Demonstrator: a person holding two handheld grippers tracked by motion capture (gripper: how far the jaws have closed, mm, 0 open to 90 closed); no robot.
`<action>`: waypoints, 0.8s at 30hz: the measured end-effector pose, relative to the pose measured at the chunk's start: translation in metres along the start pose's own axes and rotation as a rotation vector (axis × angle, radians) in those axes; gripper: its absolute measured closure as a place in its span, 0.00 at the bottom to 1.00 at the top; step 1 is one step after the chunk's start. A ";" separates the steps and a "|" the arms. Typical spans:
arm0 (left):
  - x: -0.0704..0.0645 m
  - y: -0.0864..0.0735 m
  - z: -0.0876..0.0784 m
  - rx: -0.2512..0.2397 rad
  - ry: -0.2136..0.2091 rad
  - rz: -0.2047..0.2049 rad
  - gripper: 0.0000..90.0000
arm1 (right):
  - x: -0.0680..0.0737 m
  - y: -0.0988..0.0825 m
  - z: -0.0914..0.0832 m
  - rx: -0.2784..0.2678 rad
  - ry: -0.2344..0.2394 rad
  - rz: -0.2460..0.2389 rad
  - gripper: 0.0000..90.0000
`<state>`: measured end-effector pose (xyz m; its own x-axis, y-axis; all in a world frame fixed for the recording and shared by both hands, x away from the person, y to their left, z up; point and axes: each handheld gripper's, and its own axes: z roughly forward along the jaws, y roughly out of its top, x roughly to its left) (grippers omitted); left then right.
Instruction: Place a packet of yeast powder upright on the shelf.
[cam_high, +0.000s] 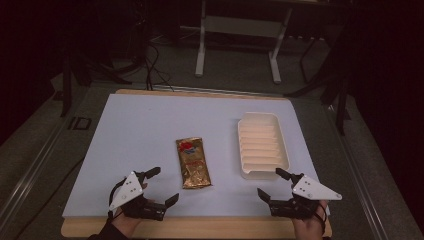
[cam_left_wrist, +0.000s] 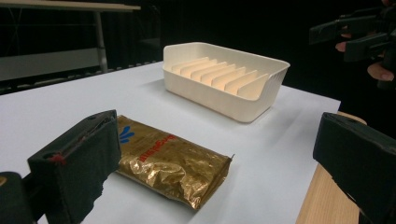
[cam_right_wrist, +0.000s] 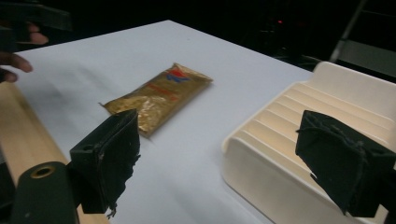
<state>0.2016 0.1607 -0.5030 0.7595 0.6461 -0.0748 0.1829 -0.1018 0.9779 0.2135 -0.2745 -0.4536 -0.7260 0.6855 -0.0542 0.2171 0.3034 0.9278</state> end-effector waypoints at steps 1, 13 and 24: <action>0.000 0.000 0.000 0.000 0.000 0.000 0.02 | 0.000 0.000 0.000 0.000 0.000 0.000 0.15; -0.008 0.005 0.004 0.093 -0.108 -0.083 0.02 | 0.004 0.002 0.001 0.002 0.024 -0.025 0.13; -0.014 0.018 -0.001 0.093 -0.185 -0.073 0.02 | 0.010 0.007 0.000 -0.043 0.025 -0.022 0.12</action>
<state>0.1933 0.1503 -0.4842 0.8424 0.5051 -0.1879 0.2918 -0.1344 0.9470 0.2076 -0.2658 -0.4479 -0.7463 0.6623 -0.0664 0.1729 0.2892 0.9415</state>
